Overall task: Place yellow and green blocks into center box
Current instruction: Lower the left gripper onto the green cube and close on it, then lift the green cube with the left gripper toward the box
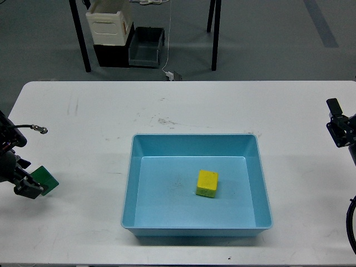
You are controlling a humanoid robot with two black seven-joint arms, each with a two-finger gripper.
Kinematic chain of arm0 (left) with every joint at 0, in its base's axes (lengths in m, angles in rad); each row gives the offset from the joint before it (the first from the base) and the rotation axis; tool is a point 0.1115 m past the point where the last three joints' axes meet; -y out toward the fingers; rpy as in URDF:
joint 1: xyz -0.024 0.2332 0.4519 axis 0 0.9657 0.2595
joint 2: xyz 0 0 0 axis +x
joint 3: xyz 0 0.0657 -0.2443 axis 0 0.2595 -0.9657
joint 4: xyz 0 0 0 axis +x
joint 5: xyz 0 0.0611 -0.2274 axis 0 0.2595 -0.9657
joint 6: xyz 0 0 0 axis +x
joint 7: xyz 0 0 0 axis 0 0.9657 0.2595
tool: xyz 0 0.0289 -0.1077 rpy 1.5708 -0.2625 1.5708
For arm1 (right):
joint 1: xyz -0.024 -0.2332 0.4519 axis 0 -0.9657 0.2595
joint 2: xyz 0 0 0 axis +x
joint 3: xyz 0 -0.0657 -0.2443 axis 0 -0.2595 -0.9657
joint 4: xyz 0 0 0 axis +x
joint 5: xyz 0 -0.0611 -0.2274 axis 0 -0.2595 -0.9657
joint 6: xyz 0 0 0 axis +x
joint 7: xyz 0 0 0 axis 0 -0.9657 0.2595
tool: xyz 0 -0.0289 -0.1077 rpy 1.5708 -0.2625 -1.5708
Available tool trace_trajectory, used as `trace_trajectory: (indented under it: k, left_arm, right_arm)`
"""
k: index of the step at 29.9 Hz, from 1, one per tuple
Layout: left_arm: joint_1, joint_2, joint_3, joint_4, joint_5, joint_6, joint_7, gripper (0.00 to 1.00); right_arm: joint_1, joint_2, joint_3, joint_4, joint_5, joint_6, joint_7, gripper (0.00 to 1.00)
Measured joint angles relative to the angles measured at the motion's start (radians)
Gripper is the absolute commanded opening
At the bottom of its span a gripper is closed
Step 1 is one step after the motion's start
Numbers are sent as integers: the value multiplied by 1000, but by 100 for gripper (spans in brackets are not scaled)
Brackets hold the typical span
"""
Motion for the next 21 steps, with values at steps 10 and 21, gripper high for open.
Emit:
trace_trajectory:
  k: [10,21]
  left_arm:
    - [9,-5,3,48,-23,38,0,78]
    - [15,-29,-1,50,-26,42,0,55]
  right_arm:
    - [-6,1,0,0,0,-1,0,100]
    - [-6,2,0,0,-1,-1,0,100]
